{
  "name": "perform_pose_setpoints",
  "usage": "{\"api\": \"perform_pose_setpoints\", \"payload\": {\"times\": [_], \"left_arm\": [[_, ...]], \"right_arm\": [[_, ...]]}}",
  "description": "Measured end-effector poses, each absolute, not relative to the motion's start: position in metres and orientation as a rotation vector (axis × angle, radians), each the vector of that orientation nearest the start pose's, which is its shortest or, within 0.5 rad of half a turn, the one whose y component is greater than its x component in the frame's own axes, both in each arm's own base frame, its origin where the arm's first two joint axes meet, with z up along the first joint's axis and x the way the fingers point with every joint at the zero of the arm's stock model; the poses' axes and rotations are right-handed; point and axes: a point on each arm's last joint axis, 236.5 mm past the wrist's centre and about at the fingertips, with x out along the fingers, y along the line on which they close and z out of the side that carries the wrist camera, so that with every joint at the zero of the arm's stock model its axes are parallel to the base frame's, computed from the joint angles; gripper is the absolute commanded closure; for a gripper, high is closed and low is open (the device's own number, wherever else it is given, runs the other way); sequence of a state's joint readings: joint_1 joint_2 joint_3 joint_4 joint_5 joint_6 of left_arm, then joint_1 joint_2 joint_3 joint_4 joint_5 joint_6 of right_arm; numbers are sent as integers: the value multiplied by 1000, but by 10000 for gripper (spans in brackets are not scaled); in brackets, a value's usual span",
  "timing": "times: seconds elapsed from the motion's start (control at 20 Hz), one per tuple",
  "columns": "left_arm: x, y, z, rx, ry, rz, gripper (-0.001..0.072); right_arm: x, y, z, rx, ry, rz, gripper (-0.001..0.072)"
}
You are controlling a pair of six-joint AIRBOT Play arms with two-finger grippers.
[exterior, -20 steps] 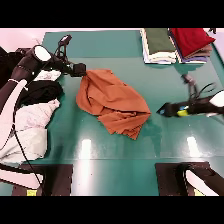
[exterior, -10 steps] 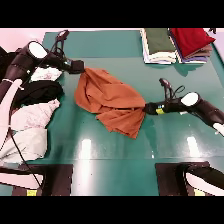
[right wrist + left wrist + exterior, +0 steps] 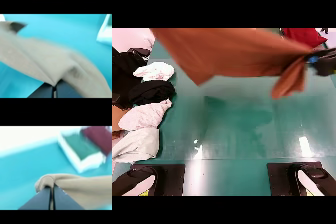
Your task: Fold the shirts.
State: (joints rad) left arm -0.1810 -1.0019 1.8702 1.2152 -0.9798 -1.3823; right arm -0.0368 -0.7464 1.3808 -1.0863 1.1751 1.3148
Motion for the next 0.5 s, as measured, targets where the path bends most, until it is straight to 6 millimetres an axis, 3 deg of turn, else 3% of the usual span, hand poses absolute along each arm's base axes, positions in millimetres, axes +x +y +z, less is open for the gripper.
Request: {"api": "perform_pose_setpoints", "payload": {"times": [0.15, 0.25, 0.4, 0.5], "left_arm": [[277, -120, 523, -9, -76, -474, 687], [248, -118, 539, -9, -128, -486, 686], [243, -119, 529, -1, -90, -498, 686], [270, -123, 496, 11, 19, -492, 686]], "right_arm": [[277, 76, 369, 18, 367, 366, 695], [263, 72, 389, -1, 343, 347, 695], [266, 71, 388, 13, 413, 352, 695], [284, 75, 361, 47, 531, 378, 695]]}}
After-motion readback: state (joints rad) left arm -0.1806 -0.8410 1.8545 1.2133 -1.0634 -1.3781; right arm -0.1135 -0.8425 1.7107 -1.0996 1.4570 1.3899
